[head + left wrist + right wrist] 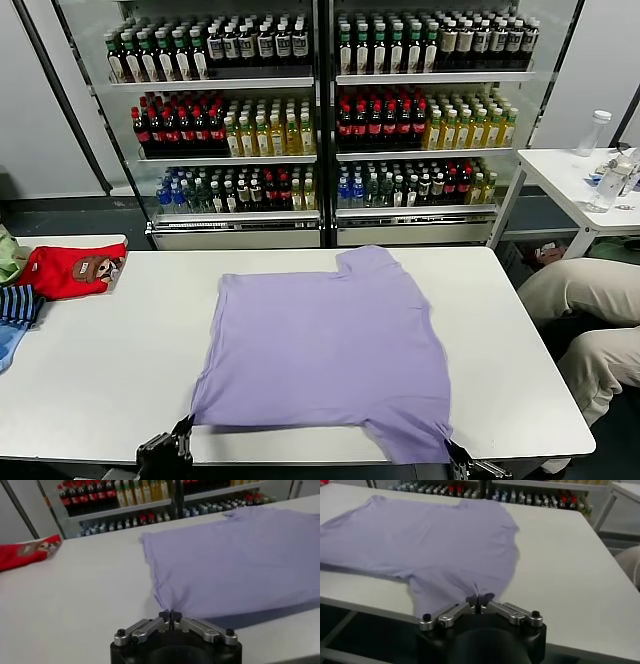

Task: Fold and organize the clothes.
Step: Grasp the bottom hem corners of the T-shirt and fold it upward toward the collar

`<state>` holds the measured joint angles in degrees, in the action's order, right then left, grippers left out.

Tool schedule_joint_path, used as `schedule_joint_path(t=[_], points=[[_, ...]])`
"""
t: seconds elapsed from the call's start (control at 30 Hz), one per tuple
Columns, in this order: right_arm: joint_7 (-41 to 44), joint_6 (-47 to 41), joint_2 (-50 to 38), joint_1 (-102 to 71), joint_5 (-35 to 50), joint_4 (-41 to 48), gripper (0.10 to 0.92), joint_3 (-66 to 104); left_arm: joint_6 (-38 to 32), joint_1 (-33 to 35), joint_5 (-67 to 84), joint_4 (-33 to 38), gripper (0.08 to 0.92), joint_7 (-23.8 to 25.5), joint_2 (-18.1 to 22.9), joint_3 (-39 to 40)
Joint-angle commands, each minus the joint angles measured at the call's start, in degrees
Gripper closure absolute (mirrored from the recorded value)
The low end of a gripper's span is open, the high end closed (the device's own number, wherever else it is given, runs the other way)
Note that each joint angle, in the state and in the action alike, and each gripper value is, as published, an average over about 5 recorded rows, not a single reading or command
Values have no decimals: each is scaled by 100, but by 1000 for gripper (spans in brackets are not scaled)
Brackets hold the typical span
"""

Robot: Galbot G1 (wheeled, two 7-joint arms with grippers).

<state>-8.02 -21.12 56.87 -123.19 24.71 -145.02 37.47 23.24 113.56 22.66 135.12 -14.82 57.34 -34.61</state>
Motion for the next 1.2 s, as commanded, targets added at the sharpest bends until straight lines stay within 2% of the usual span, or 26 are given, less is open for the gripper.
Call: schedule_joint_path(t=[0.03, 0.13, 0.37, 0.47, 0.77, 1.2], points=[[58, 16, -50, -77, -8, -347, 902, 153, -130, 1227, 182, 638, 912, -214, -327, -1032], [39, -52, -76, 369, 63, -236, 902, 90, -123, 626, 267, 406, 912, -74, -270, -996], [-179, -566, -180, 2139, 389, 315, 902, -477, 272, -1583, 758, -425, 912, 431, -101, -389], [-298, -756, -182, 2783, 458, 638, 902, -847, 415, -2268, 857, -805, 912, 512, 29, -83], [-353, -852, -165, 3594, 499, 1406, 902, -1188, 436, -2987, 737, -1586, 912, 693, 300, 270], [-393, -905, -17, 4488, 523, 2105, 902, -1548, 453, -3664, 629, -2259, 912, 937, 330, 571]])
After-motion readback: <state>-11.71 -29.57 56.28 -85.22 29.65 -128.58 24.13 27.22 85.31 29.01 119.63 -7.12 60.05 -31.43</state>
